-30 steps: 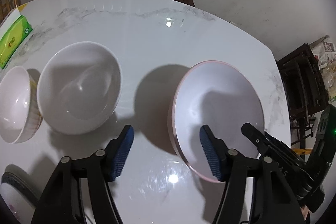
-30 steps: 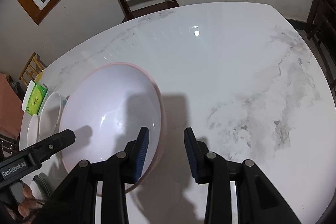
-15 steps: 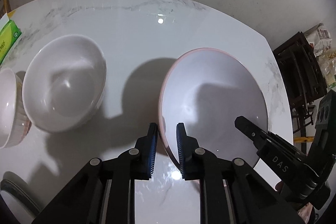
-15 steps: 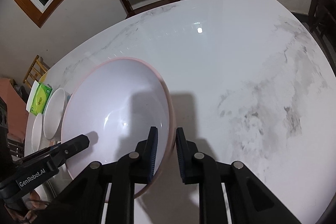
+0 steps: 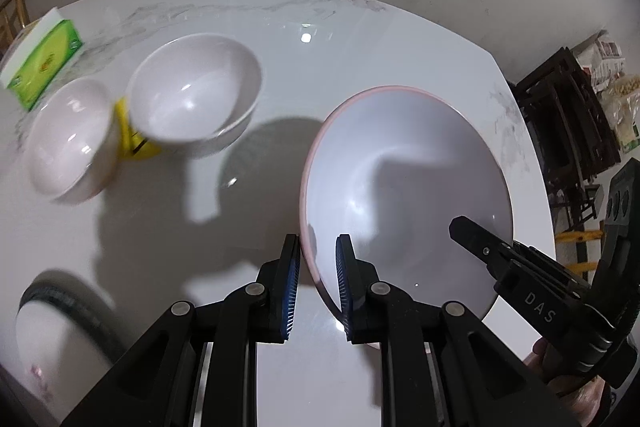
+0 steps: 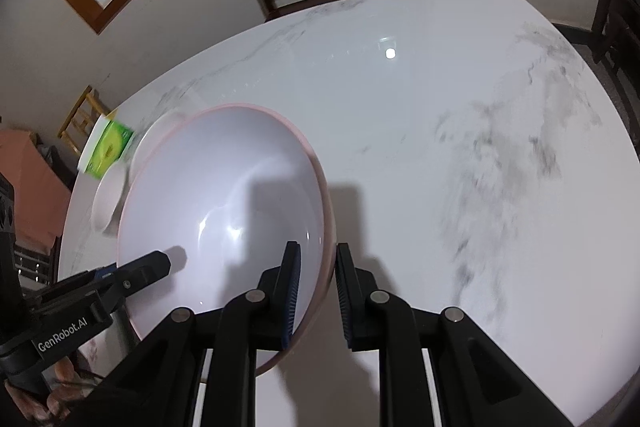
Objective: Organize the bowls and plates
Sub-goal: 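Close both grippers on the pink bowl rim, then lift the pink bowl with both grippers and carry it toward the plate stack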
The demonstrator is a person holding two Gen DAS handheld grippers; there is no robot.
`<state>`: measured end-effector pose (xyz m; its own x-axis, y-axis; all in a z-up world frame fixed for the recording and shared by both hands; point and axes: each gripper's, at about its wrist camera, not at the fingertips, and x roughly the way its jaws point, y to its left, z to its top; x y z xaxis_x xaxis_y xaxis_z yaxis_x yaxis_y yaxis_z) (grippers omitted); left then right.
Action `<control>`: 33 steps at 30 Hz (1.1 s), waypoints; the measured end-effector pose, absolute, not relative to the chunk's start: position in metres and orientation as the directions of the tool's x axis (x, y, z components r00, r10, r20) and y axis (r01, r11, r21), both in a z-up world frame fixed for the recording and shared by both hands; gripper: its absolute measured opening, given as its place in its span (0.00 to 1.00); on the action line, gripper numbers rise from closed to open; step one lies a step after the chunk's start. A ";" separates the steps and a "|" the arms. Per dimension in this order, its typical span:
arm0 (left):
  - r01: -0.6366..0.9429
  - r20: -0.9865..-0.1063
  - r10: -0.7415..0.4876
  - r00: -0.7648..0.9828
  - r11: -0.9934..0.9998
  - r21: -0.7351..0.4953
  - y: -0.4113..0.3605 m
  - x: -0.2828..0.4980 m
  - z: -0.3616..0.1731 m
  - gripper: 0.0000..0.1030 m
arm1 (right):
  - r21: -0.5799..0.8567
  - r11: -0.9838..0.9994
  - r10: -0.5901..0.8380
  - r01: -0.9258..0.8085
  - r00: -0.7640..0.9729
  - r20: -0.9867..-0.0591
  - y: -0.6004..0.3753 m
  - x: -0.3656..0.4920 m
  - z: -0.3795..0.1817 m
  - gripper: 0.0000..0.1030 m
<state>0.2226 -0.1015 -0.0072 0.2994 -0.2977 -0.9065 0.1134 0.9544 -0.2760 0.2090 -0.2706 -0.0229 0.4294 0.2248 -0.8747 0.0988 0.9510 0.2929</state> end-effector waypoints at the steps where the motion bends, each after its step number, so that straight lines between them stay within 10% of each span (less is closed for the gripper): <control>1: 0.116 -0.909 -0.293 0.296 0.956 -0.270 -0.098 0.217 -0.007 0.15 | 0.299 0.949 0.232 0.097 0.424 -0.876 -0.266 0.202 -0.023 0.18; 33: 0.072 -0.926 -0.297 0.233 0.955 -0.288 -0.027 0.105 -0.034 0.14 | 0.311 0.948 0.272 0.063 0.342 -0.900 -0.196 0.114 -0.050 0.19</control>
<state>0.1048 -0.0273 -0.0341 0.2333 -0.2969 -0.9260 0.0725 0.9549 -0.2880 0.1140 -0.1957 -0.0495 0.3415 0.2724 -0.8995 0.0625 0.9484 0.3109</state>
